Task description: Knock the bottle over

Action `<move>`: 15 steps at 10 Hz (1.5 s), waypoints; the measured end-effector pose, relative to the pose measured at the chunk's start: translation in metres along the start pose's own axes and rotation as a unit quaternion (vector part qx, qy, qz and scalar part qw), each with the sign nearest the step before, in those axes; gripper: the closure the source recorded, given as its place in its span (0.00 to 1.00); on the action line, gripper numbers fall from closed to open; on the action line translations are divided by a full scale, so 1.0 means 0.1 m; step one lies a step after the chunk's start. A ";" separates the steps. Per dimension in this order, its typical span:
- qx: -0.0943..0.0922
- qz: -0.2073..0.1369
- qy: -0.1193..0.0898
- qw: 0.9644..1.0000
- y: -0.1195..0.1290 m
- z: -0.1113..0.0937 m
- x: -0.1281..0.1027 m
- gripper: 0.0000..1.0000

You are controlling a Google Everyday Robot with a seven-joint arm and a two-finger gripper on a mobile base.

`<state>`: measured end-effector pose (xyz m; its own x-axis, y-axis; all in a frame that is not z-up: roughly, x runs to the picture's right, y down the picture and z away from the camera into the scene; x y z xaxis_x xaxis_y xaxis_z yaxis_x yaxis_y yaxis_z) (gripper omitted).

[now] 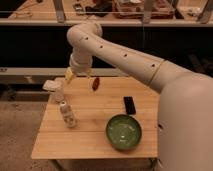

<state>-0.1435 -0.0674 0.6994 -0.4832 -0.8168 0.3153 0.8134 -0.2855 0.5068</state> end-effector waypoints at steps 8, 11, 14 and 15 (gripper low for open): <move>0.224 -0.128 0.034 0.966 -0.60 0.47 0.39 1.00; 0.223 -0.127 0.032 0.966 -0.59 0.47 0.38 1.00; 0.229 -0.187 -0.036 0.955 -1.04 0.82 0.24 1.00; 0.233 -0.216 -0.065 0.946 -1.27 1.00 0.19 1.00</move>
<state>-0.2883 0.0036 0.7210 -0.7981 -0.5973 0.0795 0.3155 -0.3018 0.8997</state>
